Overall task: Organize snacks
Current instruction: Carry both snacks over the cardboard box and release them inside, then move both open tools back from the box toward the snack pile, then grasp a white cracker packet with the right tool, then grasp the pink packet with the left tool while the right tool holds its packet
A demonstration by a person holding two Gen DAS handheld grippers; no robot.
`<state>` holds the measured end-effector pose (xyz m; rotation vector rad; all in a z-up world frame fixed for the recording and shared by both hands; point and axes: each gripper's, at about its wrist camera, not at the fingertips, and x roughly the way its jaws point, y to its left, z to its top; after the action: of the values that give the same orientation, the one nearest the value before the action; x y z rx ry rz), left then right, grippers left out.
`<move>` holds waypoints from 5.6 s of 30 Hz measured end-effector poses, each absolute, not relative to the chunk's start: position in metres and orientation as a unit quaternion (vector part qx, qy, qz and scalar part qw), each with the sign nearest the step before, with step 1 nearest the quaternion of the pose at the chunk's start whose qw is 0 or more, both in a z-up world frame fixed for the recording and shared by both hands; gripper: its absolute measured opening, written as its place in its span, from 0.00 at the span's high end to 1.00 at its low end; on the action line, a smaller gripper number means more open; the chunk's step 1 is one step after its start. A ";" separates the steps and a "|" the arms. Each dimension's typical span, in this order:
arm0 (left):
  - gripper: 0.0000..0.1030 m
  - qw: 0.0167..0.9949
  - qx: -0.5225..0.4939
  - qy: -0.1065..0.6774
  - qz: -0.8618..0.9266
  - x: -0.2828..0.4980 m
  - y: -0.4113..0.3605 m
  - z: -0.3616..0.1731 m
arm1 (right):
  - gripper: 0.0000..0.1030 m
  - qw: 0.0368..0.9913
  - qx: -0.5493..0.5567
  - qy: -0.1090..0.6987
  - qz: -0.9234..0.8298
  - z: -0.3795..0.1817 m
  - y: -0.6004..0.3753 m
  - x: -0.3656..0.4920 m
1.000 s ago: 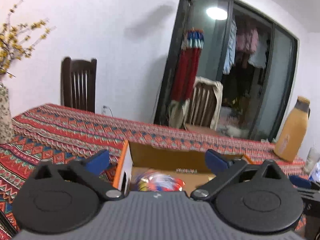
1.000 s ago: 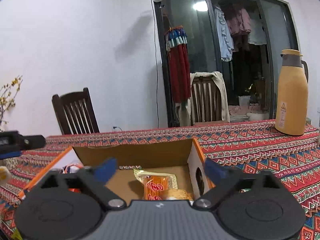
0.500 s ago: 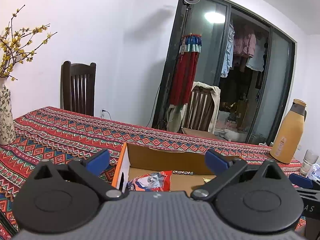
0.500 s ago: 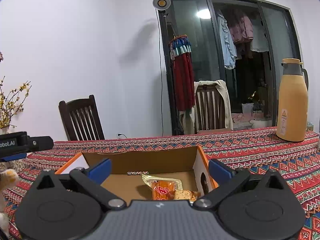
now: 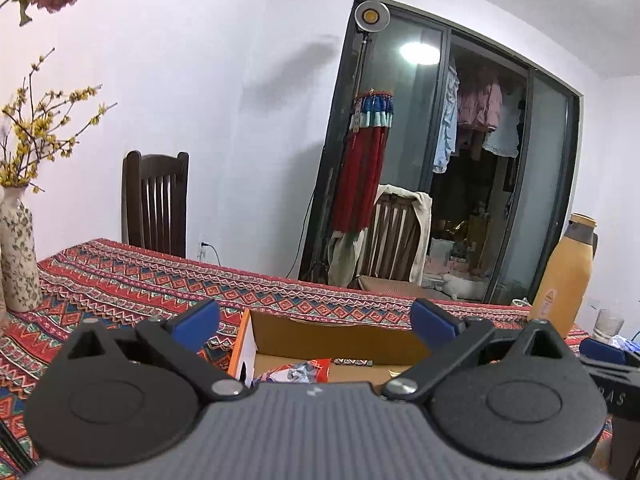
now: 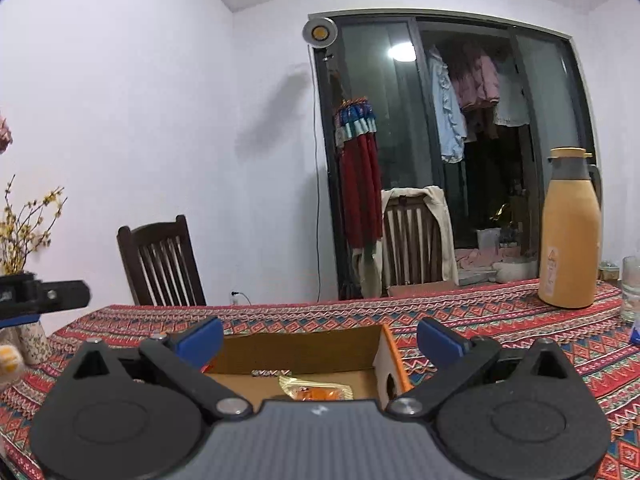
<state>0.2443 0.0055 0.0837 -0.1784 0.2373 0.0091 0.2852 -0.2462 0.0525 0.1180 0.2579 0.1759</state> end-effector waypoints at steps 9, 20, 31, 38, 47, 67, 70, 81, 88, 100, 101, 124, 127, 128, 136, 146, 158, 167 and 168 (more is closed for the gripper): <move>0.00 0.989 -0.073 0.125 -0.006 0.214 0.004 0.082 | 0.00 0.988 0.048 0.123 0.079 0.062 -0.257 0.250; 0.00 0.985 -0.061 0.160 -0.013 0.183 0.009 0.056 | 0.00 0.984 0.039 0.155 0.073 0.043 -0.271 0.201; 0.00 0.976 -0.066 0.208 -0.016 0.158 0.012 0.014 | 0.00 0.973 0.034 0.215 0.076 0.006 -0.269 0.168; 0.00 0.971 -0.059 0.231 -0.005 0.161 0.016 -0.009 | 0.00 0.963 0.043 0.254 0.075 -0.015 -0.270 0.158; 0.00 0.971 -0.062 0.231 -0.010 0.163 0.018 -0.019 | 0.00 0.958 0.046 0.274 0.072 -0.027 -0.269 0.162; 0.00 0.968 -0.074 0.238 -0.012 0.165 0.022 -0.024 | 0.00 0.943 0.054 0.317 0.088 -0.045 -0.256 0.176; 0.00 0.968 -0.076 0.238 -0.013 0.165 0.022 -0.024 | 0.00 0.941 0.055 0.322 0.086 -0.047 -0.255 0.178; 0.00 0.968 -0.076 0.238 -0.013 0.165 0.022 -0.024 | 0.00 0.939 0.057 0.328 0.087 -0.050 -0.256 0.180; 0.00 0.968 -0.079 0.239 -0.016 0.165 0.022 -0.024 | 0.01 0.934 0.052 0.341 0.095 -0.052 -0.254 0.184; 0.00 0.966 -0.084 0.244 -0.021 0.167 0.023 -0.025 | 0.47 0.933 -0.002 0.347 0.097 -0.052 -0.243 0.179; 0.00 0.966 -0.085 0.244 -0.021 0.167 0.023 -0.025 | 0.50 0.933 0.002 0.346 0.100 -0.052 -0.244 0.178; 0.00 0.957 -0.075 0.279 -0.031 0.155 0.010 -0.003 | 0.57 0.950 0.031 0.291 0.112 -0.032 -0.254 0.148; 0.00 0.952 -0.072 0.294 -0.035 0.153 0.005 -0.003 | 0.57 0.950 0.035 0.289 0.115 -0.032 -0.256 0.145; 0.00 0.951 -0.071 0.299 -0.035 0.153 0.004 -0.004 | 0.57 0.950 0.037 0.288 0.116 -0.032 -0.257 0.145; 0.00 0.935 -0.052 0.347 -0.045 0.152 -0.018 -0.014 | 0.57 0.948 0.048 0.291 0.123 -0.037 -0.261 0.142; 0.34 0.919 -0.022 0.391 -0.038 0.160 -0.041 -0.033 | 0.57 0.945 0.056 0.294 0.133 -0.044 -0.262 0.137; 0.39 0.925 -0.030 0.378 -0.033 0.149 -0.037 -0.031 | 0.57 0.945 0.061 0.291 0.137 -0.045 -0.264 0.129; 0.39 0.940 -0.034 0.337 -0.039 0.124 -0.032 -0.013 | 0.57 0.948 0.058 0.281 0.135 -0.040 -0.263 0.119; 0.39 0.942 -0.034 0.331 -0.040 0.121 -0.031 -0.010 | 0.57 0.949 0.057 0.279 0.135 -0.038 -0.263 0.117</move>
<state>0.1206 -0.0306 -0.0103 -0.0694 0.6755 -0.0806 0.1172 -0.2630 -0.0380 0.1159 0.5672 0.2745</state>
